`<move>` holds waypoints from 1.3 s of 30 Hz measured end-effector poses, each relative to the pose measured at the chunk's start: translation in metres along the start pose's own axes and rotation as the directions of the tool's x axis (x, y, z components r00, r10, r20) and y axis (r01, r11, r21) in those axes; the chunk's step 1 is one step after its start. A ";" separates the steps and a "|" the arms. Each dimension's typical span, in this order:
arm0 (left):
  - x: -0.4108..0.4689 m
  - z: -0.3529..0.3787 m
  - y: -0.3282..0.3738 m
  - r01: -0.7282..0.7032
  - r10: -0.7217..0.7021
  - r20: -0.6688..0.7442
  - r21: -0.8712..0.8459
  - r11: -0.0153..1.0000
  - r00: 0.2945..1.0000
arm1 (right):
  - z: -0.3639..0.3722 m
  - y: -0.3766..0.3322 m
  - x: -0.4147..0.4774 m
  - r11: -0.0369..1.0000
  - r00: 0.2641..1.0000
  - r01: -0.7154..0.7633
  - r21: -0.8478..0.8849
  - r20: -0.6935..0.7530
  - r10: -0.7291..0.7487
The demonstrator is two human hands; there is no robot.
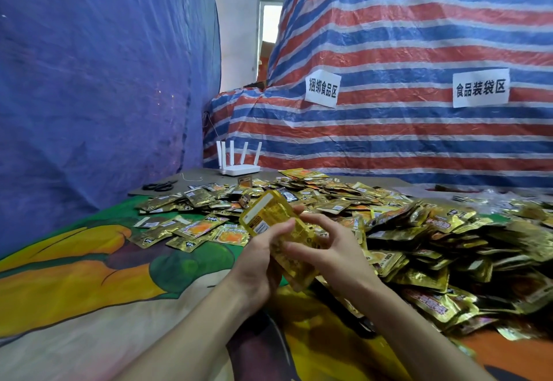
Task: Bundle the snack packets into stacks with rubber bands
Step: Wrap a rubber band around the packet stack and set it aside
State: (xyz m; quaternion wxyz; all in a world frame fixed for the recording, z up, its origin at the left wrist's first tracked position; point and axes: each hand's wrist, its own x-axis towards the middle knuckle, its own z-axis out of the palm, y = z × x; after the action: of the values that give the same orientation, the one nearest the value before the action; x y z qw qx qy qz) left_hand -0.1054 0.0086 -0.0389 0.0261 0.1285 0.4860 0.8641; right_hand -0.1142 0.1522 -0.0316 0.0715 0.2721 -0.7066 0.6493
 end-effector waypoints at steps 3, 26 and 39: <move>-0.004 0.003 -0.002 0.009 -0.010 0.040 0.033 0.999 0.999 | -0.008 -0.004 0.001 1.000 0.999 -0.009 0.021 0.037 0.008; 0.003 -0.004 -0.019 -0.159 0.239 -0.078 0.547 0.822 0.968 | -0.049 -0.010 -0.002 0.265 0.829 -0.537 -0.801 -0.559 -0.010; 0.049 -0.096 0.057 0.225 0.213 -0.154 0.905 -0.362 0.965 | 0.016 -0.034 0.040 0.214 0.997 -0.078 -0.974 -0.076 0.017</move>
State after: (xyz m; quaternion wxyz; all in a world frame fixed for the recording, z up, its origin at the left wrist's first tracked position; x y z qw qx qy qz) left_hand -0.1719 -0.0933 -0.0287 -0.1516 -0.0251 0.9840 0.0903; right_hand -0.1273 0.1247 0.0135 0.2234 0.1299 -0.9634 0.0717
